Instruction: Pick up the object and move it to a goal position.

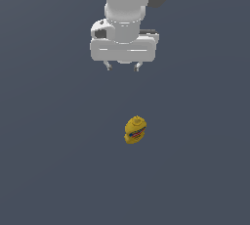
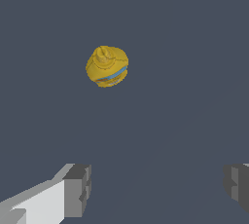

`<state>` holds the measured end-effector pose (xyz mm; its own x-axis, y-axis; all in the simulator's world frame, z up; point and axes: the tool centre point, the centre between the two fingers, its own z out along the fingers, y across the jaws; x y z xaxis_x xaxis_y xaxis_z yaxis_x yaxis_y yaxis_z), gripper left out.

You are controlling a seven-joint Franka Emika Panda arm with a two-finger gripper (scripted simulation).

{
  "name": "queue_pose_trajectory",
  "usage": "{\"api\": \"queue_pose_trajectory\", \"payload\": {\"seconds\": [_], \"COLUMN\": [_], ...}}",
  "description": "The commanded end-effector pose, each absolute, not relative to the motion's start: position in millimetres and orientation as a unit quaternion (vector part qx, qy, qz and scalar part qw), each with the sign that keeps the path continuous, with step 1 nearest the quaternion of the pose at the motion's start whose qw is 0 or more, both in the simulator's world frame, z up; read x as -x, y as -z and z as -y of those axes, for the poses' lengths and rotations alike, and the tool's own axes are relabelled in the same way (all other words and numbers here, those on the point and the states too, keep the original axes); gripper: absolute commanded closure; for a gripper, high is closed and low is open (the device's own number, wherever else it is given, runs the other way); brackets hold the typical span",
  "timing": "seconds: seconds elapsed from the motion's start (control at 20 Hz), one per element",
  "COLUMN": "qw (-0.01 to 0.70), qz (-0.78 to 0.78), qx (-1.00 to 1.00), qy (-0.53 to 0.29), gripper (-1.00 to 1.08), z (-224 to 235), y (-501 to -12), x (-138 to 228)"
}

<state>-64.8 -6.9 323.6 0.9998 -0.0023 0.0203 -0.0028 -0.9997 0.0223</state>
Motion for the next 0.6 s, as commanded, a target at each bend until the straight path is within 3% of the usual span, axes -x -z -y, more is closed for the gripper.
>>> {"api": "queue_pose_trajectory", "payload": {"seconds": [0.0,0.55], "qw": [0.011,-0.003], "qz": [0.001,-0.003], "qx": [-1.0,-1.0], "qy": [-0.01,-0.021], "gripper": [-0.92,-0.92], "z": [7,-20], "y": [-324,-326], "x": [65,57]}}
